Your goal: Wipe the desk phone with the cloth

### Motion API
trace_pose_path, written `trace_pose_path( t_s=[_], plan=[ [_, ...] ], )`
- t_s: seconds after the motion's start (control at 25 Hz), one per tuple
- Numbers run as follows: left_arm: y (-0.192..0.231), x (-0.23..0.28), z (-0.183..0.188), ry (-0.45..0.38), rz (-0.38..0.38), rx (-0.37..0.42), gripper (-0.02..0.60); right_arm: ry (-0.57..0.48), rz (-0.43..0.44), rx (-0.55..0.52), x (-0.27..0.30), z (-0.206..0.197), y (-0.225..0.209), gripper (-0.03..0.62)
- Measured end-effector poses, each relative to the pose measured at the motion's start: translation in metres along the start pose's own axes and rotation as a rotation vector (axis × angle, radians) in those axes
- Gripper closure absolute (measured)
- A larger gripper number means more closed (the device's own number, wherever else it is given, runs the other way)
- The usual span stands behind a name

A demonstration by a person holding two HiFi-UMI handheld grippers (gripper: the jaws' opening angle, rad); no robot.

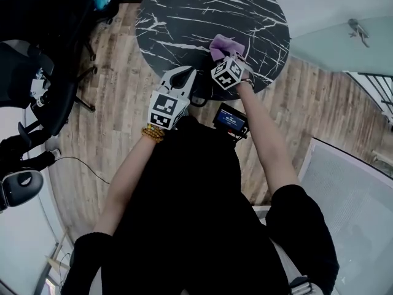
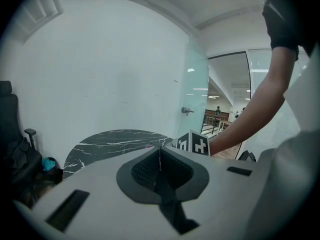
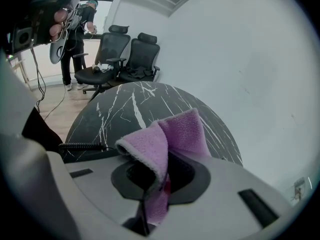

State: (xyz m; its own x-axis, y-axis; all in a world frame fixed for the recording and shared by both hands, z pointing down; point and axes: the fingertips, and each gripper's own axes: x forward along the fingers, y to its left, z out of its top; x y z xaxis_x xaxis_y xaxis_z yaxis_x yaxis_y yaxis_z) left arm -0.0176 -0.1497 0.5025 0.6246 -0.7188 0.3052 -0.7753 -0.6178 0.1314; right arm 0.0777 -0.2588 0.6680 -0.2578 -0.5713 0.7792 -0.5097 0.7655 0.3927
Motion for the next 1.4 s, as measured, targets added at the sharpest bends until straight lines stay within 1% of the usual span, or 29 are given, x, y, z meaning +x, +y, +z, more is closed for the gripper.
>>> trace_pose_path(
  t_s=[0.4, 0.88, 1.16, 1.4],
  plan=[
    [-0.002, -0.002, -0.001, -0.002, 0.006, -0.002, 0.568, -0.013, -0.001, 0.045, -0.001, -0.004, 0.014, 0.536],
    [-0.006, -0.004, -0.004, 0.002, 0.009, -0.003, 0.566, -0.023, 0.040, 0.056, -0.005, -0.011, 0.038, 0.536],
    [-0.009, 0.000, -0.004, 0.004, 0.000, -0.004, 0.567, -0.020, 0.053, 0.056, -0.005, -0.013, 0.043, 0.536],
    [-0.011, 0.002, -0.004, 0.004, -0.007, -0.007, 0.566, -0.022, 0.082, 0.085, -0.007, -0.015, 0.055, 0.536]
  ],
)
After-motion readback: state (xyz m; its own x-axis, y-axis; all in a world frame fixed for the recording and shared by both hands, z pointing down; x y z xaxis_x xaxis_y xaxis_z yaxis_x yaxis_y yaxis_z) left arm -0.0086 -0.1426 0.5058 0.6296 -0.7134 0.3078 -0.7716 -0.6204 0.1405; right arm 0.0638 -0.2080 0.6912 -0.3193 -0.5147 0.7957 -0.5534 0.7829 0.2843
